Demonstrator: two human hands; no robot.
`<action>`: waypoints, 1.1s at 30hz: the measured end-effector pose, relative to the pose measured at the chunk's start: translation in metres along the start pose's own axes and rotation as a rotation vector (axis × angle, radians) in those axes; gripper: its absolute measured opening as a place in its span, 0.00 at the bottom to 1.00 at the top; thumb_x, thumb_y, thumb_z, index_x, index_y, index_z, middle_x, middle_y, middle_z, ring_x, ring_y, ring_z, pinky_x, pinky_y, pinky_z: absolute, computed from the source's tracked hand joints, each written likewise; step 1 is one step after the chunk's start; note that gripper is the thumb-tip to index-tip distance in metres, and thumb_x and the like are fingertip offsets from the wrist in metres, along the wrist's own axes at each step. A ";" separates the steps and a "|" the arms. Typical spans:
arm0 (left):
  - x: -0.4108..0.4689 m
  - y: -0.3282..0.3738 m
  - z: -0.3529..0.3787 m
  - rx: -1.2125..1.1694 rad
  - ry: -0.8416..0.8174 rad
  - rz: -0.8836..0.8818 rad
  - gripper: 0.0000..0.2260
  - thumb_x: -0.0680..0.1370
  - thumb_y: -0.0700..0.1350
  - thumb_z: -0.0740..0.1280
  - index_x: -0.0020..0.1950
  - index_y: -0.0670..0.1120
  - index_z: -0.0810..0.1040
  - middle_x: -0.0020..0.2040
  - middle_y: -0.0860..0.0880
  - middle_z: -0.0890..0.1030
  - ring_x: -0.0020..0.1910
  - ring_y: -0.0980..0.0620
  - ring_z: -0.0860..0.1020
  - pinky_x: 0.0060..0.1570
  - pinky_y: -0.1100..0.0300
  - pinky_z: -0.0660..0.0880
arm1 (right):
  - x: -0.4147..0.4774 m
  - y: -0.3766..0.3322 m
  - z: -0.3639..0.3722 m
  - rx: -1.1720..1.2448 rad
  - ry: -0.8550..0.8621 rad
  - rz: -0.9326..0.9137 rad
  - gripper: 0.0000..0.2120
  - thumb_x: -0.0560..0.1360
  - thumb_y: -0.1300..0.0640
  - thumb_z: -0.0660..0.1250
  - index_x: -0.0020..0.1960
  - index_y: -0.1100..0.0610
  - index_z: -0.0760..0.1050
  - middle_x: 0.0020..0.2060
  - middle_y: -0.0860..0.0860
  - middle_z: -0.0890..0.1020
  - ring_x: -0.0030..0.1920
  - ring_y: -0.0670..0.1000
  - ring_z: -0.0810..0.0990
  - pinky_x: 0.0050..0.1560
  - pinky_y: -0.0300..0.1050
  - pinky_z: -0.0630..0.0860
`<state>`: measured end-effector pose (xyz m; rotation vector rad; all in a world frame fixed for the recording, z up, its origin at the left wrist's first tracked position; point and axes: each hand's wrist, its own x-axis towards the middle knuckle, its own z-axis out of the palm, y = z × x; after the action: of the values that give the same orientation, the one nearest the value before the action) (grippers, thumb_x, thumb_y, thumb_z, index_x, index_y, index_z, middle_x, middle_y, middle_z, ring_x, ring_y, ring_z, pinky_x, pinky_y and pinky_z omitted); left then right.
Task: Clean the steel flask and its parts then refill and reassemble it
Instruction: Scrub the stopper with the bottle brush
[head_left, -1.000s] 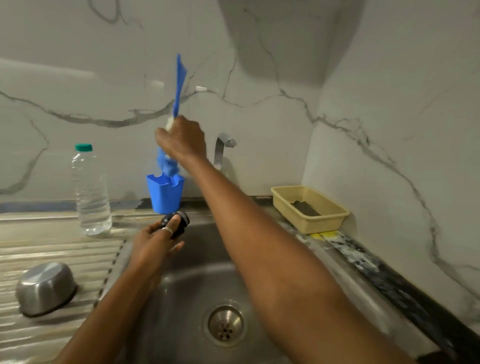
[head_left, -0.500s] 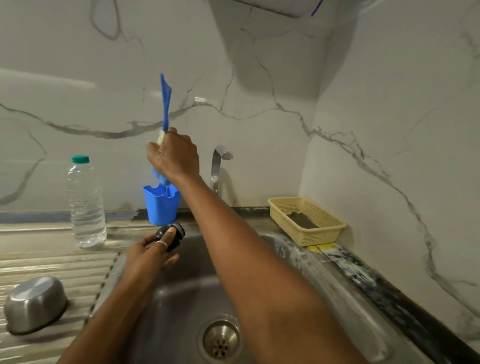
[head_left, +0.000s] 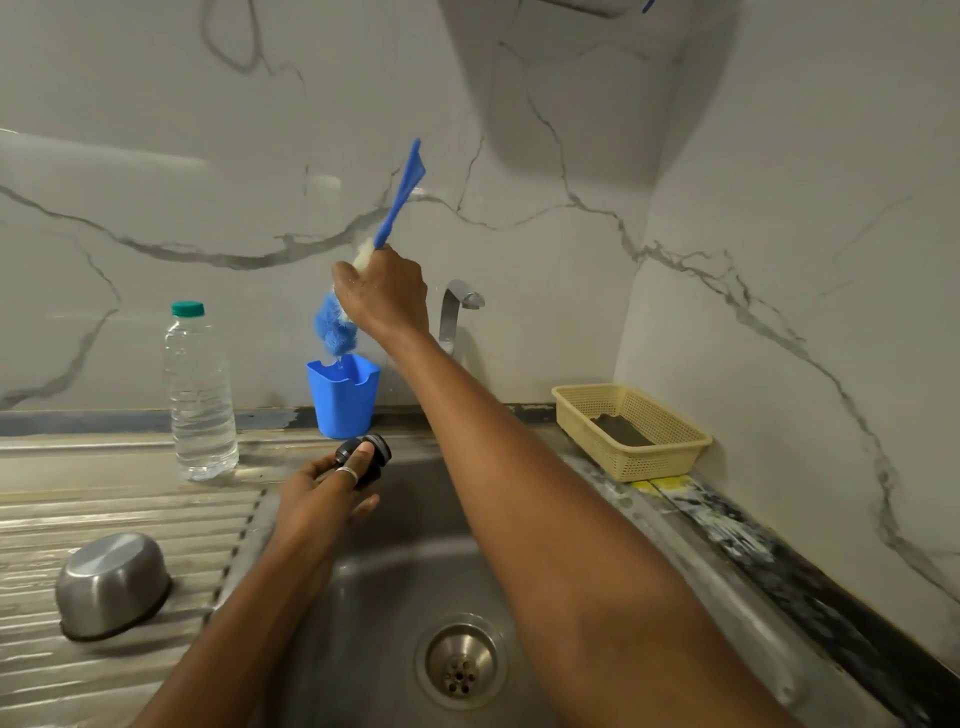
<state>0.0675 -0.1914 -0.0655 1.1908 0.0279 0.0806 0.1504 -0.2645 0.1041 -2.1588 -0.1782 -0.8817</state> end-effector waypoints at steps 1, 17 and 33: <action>-0.001 0.001 0.000 -0.003 0.004 -0.006 0.15 0.81 0.44 0.69 0.65 0.40 0.77 0.58 0.41 0.82 0.55 0.49 0.82 0.46 0.58 0.79 | -0.003 0.001 -0.003 0.026 0.011 0.011 0.10 0.78 0.54 0.64 0.46 0.62 0.71 0.33 0.52 0.76 0.32 0.51 0.75 0.31 0.43 0.65; -0.004 -0.004 -0.006 0.199 0.026 -0.015 0.18 0.79 0.48 0.72 0.65 0.40 0.78 0.52 0.41 0.82 0.37 0.55 0.79 0.32 0.66 0.77 | -0.158 0.067 -0.106 0.683 0.203 0.466 0.03 0.75 0.62 0.72 0.45 0.60 0.79 0.32 0.55 0.84 0.29 0.48 0.83 0.40 0.47 0.85; 0.004 -0.002 -0.010 0.149 0.095 -0.022 0.14 0.83 0.54 0.65 0.62 0.46 0.79 0.57 0.44 0.82 0.51 0.48 0.82 0.51 0.56 0.81 | -0.170 0.093 -0.091 0.651 0.147 0.510 0.08 0.76 0.59 0.67 0.49 0.64 0.80 0.30 0.53 0.84 0.31 0.52 0.84 0.45 0.50 0.84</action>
<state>0.0713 -0.1821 -0.0709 1.3342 0.1320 0.1174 0.0107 -0.3670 -0.0215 -1.4281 0.1432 -0.5724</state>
